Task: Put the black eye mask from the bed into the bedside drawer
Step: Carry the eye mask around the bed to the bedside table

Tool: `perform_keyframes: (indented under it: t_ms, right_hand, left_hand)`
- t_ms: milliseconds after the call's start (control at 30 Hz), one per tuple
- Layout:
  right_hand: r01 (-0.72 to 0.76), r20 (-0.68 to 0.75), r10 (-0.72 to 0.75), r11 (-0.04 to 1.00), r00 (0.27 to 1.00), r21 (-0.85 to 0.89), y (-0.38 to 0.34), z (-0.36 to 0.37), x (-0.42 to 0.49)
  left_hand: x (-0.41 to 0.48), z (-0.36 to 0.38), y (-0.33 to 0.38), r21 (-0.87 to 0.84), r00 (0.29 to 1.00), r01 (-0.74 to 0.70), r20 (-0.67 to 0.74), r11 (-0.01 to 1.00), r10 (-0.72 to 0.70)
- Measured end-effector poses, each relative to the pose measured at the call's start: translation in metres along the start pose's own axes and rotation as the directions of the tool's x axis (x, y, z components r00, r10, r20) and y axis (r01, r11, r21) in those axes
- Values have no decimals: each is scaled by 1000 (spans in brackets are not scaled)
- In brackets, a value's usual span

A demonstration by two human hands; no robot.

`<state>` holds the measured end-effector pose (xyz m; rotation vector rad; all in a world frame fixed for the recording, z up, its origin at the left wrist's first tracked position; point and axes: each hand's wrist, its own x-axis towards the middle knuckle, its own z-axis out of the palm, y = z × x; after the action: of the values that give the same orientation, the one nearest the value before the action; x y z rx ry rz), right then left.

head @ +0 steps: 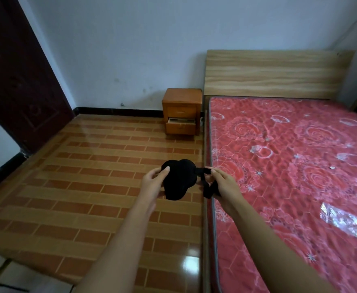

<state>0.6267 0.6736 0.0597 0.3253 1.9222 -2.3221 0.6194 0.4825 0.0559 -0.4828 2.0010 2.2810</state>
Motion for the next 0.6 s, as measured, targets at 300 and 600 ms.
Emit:
perform_keyframes:
  t_ms: [300, 600]
  right_hand:
    - [-20, -1, 20, 997, 1000, -73, 7, 13, 18]
    - [-15, -44, 7, 983, 999, -184, 13, 18, 62]
  left_hand:
    - [28, -10, -2, 33, 1000, -7, -22, 999, 8]
    - [73, -16, 3, 18, 999, 31, -40, 999, -30]
